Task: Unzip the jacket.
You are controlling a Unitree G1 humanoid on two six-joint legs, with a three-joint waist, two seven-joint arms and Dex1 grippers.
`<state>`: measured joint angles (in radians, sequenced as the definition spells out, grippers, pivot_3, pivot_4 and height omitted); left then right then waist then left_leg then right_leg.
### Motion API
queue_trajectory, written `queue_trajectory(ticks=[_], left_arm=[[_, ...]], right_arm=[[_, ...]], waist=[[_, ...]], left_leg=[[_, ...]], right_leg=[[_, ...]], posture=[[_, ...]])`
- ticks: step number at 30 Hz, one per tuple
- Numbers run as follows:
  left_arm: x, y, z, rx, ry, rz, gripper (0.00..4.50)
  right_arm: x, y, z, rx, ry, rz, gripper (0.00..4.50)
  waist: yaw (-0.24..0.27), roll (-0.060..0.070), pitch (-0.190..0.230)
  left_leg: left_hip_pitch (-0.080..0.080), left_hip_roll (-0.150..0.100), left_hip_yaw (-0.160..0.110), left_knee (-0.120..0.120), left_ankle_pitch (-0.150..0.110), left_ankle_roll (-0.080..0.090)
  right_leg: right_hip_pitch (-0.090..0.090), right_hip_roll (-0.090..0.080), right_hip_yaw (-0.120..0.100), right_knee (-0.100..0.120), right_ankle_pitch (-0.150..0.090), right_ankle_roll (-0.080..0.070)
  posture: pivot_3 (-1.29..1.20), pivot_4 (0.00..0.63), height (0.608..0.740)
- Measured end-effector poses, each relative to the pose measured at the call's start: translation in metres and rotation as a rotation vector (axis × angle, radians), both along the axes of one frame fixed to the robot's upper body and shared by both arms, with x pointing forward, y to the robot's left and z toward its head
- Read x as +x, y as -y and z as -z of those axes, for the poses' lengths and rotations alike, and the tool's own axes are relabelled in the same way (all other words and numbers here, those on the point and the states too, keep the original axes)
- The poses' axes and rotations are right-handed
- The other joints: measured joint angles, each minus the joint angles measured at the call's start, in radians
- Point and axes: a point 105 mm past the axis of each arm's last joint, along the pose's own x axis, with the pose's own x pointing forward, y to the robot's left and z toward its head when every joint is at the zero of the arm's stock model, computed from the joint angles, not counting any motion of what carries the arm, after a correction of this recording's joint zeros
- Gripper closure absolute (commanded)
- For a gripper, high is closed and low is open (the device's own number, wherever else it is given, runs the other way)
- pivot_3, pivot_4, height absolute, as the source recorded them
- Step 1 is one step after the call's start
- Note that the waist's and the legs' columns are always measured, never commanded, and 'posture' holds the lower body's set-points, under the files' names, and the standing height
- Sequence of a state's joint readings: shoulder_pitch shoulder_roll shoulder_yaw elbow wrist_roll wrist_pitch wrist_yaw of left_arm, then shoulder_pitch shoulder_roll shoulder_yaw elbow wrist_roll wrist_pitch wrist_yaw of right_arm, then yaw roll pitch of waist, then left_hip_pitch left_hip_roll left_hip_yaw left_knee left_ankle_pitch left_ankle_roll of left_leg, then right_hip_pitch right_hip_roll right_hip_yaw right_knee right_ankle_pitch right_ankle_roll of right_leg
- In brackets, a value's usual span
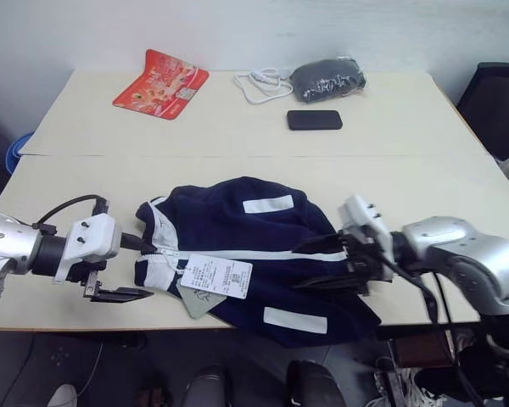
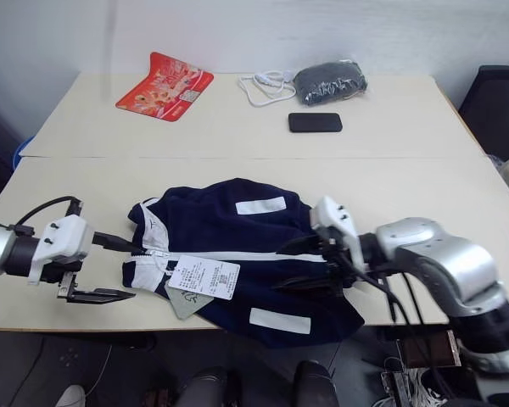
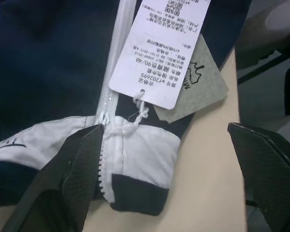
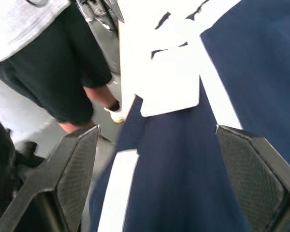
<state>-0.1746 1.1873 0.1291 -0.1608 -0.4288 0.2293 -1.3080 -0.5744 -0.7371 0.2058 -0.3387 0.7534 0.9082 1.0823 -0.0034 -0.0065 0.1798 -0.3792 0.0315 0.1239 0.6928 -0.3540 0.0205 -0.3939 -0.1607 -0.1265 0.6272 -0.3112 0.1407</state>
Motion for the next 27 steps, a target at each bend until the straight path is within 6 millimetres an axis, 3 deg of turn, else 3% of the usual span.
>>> queue_trajectory(ticks=[3,8,11,22,27], left_arm=[[0.003,-0.001,0.004,0.011,0.0,0.004,0.15],[0.01,-0.001,0.004,0.012,0.031,0.0,0.15],[0.011,0.001,0.007,0.006,0.03,0.001,0.15],[0.011,0.003,0.011,0.013,0.047,0.012,0.15],[0.014,0.008,0.012,0.01,0.066,0.031,0.15]], right_arm=[[0.009,-0.02,0.008,0.016,-0.071,0.013,1.08],[0.011,-0.04,0.03,-0.046,-0.101,0.02,2.78],[0.014,-0.039,0.037,-0.082,-0.089,0.039,2.78],[0.019,-0.022,0.032,-0.091,-0.136,0.1,2.78],[0.014,-0.043,0.036,-0.031,-0.231,0.073,2.78]], waist=[[-0.001,0.0,0.0],[0.0,0.0,0.0],[0.0,0.0,0.0],[-0.001,0.0,0.0],[-0.004,0.0,0.0]], left_leg=[[-0.002,0.0,0.0,0.0,0.0,0.0],[-0.009,0.0,0.002,0.005,0.0,0.0],[-0.01,0.0,0.002,0.006,0.0,0.0],[-0.01,0.0,0.002,0.005,0.0,0.0],[-0.01,0.0,0.002,0.005,0.0,0.0]], right_leg=[[-0.001,0.0,-0.001,0.0,0.0,0.0],[-0.004,0.0,-0.006,0.0,0.0,0.0],[-0.004,0.0,-0.006,0.0,0.0,0.0],[-0.004,0.0,-0.006,0.001,0.0,0.0],[-0.004,0.0,-0.006,0.001,0.0,0.0]], posture=[[0.0,0.15,0.74],[0.0,0.15,0.74],[0.0,0.15,0.74],[0.0,0.15,0.74],[0.0,0.15,0.74]])
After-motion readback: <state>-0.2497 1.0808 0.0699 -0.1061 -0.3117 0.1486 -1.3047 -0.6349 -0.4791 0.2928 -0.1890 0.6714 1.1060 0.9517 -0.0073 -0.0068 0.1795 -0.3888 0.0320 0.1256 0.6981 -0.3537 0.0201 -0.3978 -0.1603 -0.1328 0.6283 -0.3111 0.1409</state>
